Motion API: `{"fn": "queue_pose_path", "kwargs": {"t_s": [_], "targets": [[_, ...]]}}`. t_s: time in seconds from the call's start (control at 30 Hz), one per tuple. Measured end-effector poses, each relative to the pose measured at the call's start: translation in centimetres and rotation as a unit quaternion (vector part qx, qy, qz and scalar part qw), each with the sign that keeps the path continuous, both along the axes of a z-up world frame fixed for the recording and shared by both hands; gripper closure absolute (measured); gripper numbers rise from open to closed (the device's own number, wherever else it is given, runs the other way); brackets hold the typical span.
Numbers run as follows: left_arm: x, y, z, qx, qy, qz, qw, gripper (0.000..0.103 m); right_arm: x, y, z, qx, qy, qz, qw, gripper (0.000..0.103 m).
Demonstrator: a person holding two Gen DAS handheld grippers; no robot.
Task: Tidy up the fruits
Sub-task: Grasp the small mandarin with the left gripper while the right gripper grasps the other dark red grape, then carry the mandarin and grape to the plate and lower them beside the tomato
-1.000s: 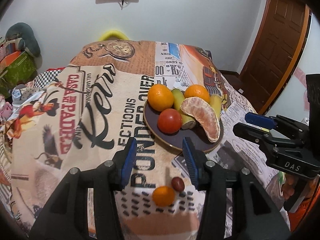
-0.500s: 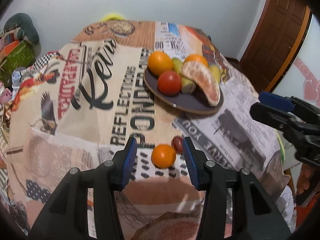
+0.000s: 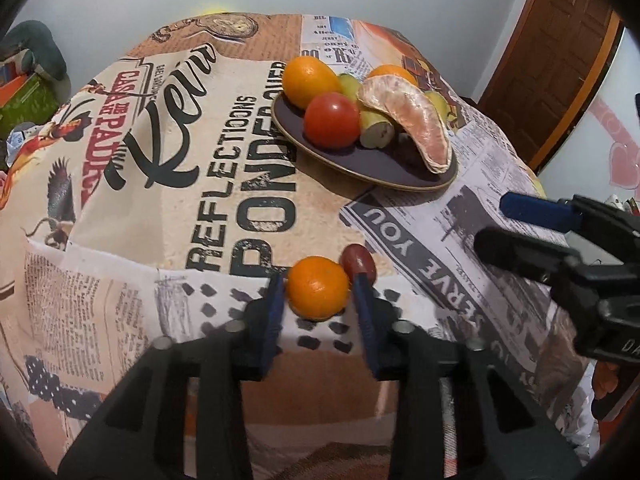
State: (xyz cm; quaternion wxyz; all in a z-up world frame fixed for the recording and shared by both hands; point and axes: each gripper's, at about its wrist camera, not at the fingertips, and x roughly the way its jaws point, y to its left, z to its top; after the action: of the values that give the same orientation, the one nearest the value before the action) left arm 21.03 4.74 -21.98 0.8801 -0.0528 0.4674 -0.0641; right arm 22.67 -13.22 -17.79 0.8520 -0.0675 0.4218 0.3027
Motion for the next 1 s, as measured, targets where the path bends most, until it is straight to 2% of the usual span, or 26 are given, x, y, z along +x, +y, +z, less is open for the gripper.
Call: {"fn": "queue_pose_path", "kwargs": {"t_s": [0.07, 0.27, 0.57, 0.63, 0.7, 1.0], "targets": [[-0.1, 0.4, 0.0, -0.009, -0.001, -0.001, 1.0, 0.071, 0.2, 0.3, -0.4, 0.003, 0.009, 0.004, 1.0, 0.051], [-0.8, 1.9, 0.6, 0.0, -0.016, 0.014, 0.9998, 0.072, 0.4, 2.3, -1.6, -0.001, 0.027, 0.03, 0.999, 0.052], [-2.1, 4.1, 1.4, 0.0, -0.031, 0.034, 0.9989, 0.072, 1.1, 5.6, -3.6, -0.016, 0.05, 0.06, 0.997, 0.071], [-2.2, 4.3, 1.4, -0.001, -0.032, 0.035, 0.9989, 0.072, 1.2, 6.2, -4.1, -0.019, 0.056, 0.065, 0.996, 0.081], [-2.1, 4.4, 1.4, -0.003, -0.032, 0.036, 0.9988, 0.072, 1.1, 6.7, -4.4, -0.028, 0.053, 0.067, 0.996, 0.085], [-1.2, 3.3, 2.3, -0.011, -0.044, 0.026, 0.9986, 0.072, 1.0, 5.2, -3.3, -0.02, 0.034, 0.059, 0.997, 0.086]]}}
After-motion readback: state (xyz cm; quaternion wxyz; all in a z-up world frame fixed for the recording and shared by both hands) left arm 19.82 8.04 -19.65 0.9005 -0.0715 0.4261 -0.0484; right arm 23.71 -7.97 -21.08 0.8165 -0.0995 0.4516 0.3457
